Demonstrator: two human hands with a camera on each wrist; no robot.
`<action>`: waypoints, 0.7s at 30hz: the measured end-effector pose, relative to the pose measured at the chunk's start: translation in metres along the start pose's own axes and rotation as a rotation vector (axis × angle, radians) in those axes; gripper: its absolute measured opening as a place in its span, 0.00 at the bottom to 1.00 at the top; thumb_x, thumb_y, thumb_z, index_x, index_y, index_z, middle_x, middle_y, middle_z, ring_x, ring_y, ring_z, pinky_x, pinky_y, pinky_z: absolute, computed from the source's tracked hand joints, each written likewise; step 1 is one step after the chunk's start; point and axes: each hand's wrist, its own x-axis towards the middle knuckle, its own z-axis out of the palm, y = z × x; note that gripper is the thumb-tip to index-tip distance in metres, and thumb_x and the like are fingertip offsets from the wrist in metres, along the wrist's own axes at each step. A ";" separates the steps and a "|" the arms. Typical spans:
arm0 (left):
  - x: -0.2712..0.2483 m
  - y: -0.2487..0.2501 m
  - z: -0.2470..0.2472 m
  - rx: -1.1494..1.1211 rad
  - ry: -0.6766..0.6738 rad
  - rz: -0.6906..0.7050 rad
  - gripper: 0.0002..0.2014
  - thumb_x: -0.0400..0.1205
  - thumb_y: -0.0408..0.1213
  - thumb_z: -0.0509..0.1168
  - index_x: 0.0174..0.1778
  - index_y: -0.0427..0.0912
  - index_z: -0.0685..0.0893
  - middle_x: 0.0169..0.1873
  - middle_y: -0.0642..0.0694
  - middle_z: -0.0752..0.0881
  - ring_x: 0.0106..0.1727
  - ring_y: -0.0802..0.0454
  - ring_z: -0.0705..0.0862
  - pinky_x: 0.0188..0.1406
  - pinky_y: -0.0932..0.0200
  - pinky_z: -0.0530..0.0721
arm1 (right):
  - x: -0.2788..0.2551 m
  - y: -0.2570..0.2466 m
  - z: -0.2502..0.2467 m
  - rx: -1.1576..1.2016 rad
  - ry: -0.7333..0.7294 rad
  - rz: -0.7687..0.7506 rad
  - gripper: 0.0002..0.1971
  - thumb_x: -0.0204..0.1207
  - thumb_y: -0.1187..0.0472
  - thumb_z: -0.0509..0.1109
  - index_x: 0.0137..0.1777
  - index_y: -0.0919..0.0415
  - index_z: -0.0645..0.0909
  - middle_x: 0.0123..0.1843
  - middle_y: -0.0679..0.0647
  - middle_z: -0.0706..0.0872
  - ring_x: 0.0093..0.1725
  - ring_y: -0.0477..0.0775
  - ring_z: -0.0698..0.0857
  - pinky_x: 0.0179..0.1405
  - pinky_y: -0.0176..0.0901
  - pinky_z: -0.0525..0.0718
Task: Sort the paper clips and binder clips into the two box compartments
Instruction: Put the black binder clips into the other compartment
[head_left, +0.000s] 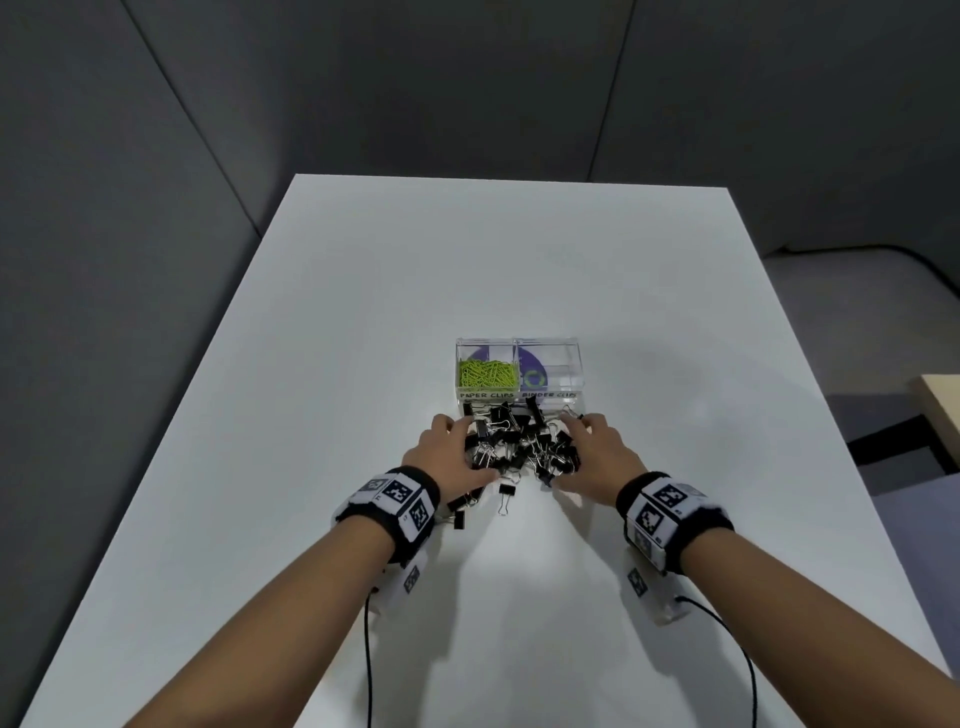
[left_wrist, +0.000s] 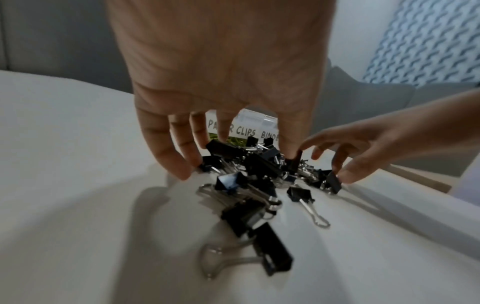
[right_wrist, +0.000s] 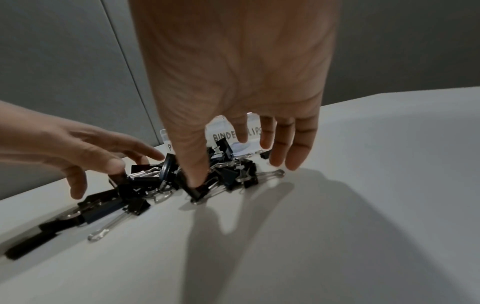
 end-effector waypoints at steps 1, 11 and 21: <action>0.000 0.001 0.000 0.026 0.001 0.012 0.43 0.73 0.59 0.68 0.80 0.50 0.56 0.74 0.44 0.64 0.73 0.44 0.71 0.66 0.47 0.78 | 0.000 0.000 0.000 -0.021 -0.025 -0.010 0.46 0.66 0.48 0.76 0.80 0.51 0.53 0.78 0.60 0.59 0.73 0.62 0.68 0.64 0.57 0.78; 0.003 0.005 0.011 0.005 -0.013 -0.018 0.42 0.72 0.55 0.71 0.78 0.48 0.57 0.70 0.42 0.68 0.67 0.42 0.77 0.60 0.48 0.82 | 0.002 -0.009 0.017 -0.019 -0.014 -0.002 0.43 0.61 0.47 0.78 0.74 0.54 0.61 0.72 0.58 0.61 0.65 0.62 0.70 0.55 0.57 0.82; 0.003 0.016 0.012 0.022 -0.025 -0.031 0.30 0.77 0.46 0.66 0.72 0.46 0.61 0.63 0.40 0.73 0.52 0.40 0.84 0.48 0.50 0.83 | 0.008 -0.018 0.021 0.002 0.006 0.008 0.31 0.69 0.53 0.72 0.70 0.59 0.64 0.70 0.60 0.65 0.63 0.64 0.73 0.55 0.57 0.82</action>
